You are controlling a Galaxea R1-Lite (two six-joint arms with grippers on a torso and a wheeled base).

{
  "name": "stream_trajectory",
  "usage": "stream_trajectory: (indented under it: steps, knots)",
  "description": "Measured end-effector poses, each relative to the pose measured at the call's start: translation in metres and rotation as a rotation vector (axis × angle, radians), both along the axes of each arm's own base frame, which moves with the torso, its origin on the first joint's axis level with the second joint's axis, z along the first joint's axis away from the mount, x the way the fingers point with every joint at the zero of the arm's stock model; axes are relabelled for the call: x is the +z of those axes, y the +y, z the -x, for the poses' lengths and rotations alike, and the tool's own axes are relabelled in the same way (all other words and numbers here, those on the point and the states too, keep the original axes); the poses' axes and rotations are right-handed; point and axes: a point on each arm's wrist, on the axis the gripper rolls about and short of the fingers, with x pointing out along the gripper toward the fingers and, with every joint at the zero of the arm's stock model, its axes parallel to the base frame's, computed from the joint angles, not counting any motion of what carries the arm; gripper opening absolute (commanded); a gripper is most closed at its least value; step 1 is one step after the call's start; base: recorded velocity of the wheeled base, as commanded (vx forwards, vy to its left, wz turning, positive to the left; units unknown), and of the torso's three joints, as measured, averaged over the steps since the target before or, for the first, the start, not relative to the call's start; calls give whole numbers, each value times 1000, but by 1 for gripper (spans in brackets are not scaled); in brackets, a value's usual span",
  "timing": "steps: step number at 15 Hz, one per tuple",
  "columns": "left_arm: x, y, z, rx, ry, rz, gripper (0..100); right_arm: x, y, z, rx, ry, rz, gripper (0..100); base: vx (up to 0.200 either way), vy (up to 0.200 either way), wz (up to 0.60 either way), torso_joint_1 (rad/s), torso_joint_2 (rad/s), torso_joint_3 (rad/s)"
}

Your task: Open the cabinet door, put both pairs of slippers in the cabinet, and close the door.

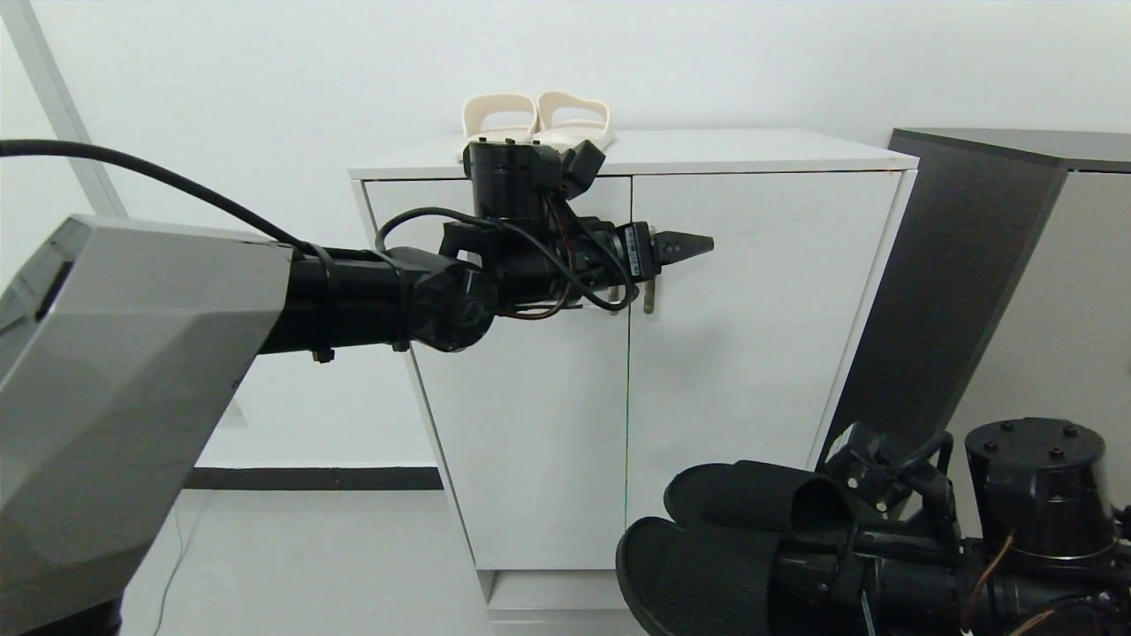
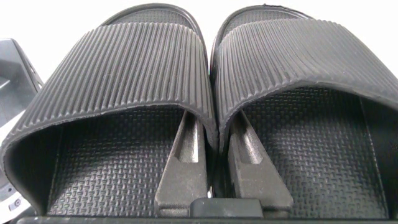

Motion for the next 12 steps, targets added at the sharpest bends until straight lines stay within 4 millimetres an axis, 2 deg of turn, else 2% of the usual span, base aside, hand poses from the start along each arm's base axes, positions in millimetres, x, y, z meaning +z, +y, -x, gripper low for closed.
stream_trajectory:
  steps: [1, 7, 12]
  knots:
    - [-1, -1, -1, 1, 2, -1, 0, 0, 0, 0, 0, 0, 0, 0, 0, 0, 0, 0, 0, 0]
    - [-7, -2, -2, 0, 21, -9, 0, -2, -1, 2, 18, 11, 0, 0, 0, 0, 0, 0, 0, 0]
    - [-3, -8, 20, -43, 35, -20, 0, -3, -3, 7, 56, 12, -4, 0, 0, 0, 0, 0, 0, 0]
